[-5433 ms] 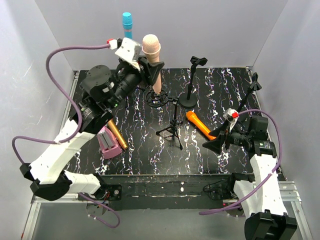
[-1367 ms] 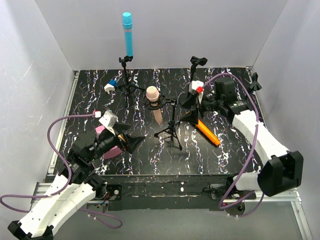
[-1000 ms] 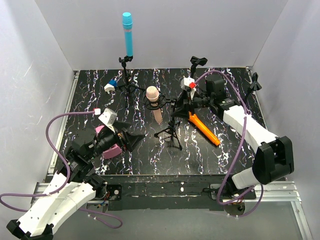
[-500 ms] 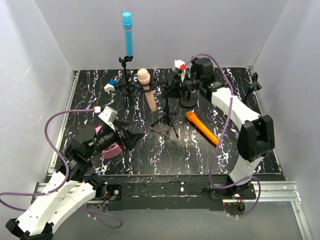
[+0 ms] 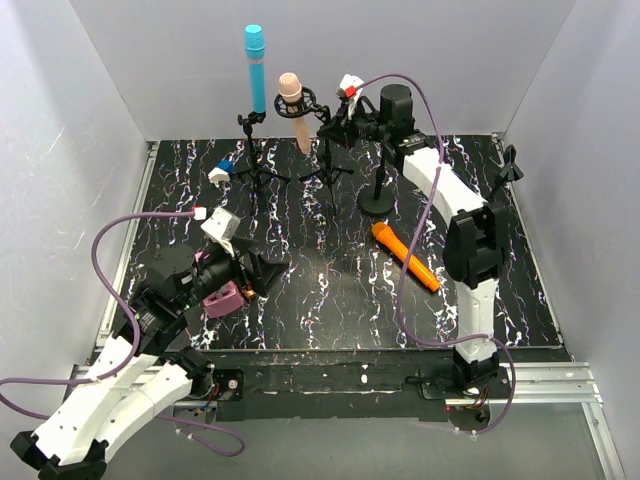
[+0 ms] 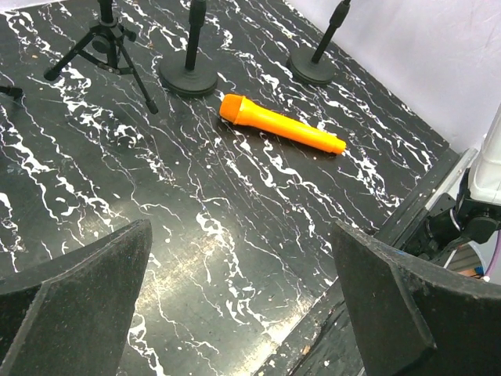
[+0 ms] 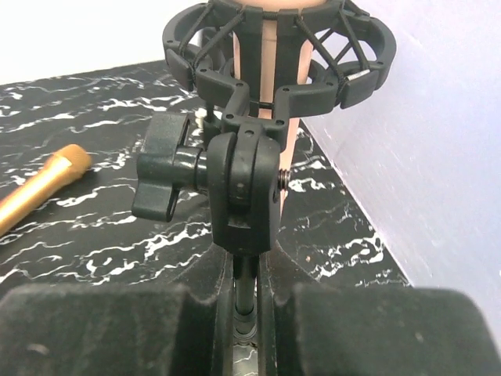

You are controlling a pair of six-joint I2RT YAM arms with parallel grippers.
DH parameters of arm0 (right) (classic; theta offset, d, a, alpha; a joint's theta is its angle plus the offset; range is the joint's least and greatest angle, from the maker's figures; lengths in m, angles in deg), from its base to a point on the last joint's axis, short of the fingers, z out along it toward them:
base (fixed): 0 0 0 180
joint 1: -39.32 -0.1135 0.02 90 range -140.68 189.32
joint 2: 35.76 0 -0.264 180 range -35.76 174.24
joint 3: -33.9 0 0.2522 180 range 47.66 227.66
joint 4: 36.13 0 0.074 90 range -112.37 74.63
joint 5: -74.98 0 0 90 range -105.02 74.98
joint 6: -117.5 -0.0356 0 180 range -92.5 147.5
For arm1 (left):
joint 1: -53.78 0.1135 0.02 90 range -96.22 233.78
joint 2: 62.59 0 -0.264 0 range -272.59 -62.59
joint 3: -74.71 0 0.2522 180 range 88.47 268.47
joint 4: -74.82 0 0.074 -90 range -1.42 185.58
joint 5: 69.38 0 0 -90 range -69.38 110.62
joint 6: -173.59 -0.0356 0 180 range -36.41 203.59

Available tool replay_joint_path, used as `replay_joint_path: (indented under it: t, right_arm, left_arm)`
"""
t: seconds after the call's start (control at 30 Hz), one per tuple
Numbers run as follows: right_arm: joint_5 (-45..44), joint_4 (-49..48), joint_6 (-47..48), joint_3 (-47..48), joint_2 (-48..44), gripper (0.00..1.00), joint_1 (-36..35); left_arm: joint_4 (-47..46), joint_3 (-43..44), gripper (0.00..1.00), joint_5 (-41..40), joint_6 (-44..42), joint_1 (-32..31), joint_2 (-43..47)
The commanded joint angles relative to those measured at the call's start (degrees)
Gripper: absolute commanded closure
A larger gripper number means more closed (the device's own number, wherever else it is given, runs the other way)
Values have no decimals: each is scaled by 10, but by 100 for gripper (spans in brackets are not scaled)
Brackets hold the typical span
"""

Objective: Attach the microphones to the stand

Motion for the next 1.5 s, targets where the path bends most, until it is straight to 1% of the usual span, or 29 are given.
replay_joint_path:
  t: [0.0,0.27,0.3,0.37,0.47,0.67,0.8,0.87,0.93,1.0,1.13,1.27,1.33,1.4,1.47]
  right_arm:
    - [-63,-119,-23,-5,15,99,1]
    - [-44,-182,-50,-123,-20,99,9]
    - [-44,-185,-55,-134,-26,97,11]
    - [-44,-190,-61,-149,-34,86,11]
    - [-45,-189,-62,-170,-47,75,12]
    - [-47,-176,-58,-187,-69,63,12]
    - [-53,-163,-60,-184,-73,60,12]
    - [-54,-161,-60,-189,-78,56,13]
    - [-57,-160,-61,-196,-85,50,13]
    - [-60,-155,-67,-201,-92,40,15]
    - [-67,-125,-69,-202,-106,29,18]
    - [-69,-96,-65,-214,-128,22,19]
    - [-66,-68,-57,-218,-145,20,19]
    - [-45,-21,-49,-218,-167,18,20]
    - [-23,68,-20,-210,-200,18,20]
  left_arm:
    - [8,24,2,-10,-15,1,-10]
    - [2,9,2,-10,-10,1,1]
    - [-1,6,2,-10,-8,1,4]
    - [-3,3,2,-8,-5,1,11]
    - [-3,1,2,-5,0,1,19]
    - [1,-5,2,-6,6,1,40]
    - [2,-3,2,-4,11,1,46]
    - [7,2,2,-4,12,1,48]
    - [10,2,2,-5,12,2,51]
    - [10,4,2,-6,12,1,54]
    - [9,5,2,-8,14,2,51]
    - [1,3,2,-6,20,1,45]
    - [-2,4,2,-7,20,2,42]
    - [-2,8,2,-10,20,1,41]
    - [5,13,2,-24,16,1,35]
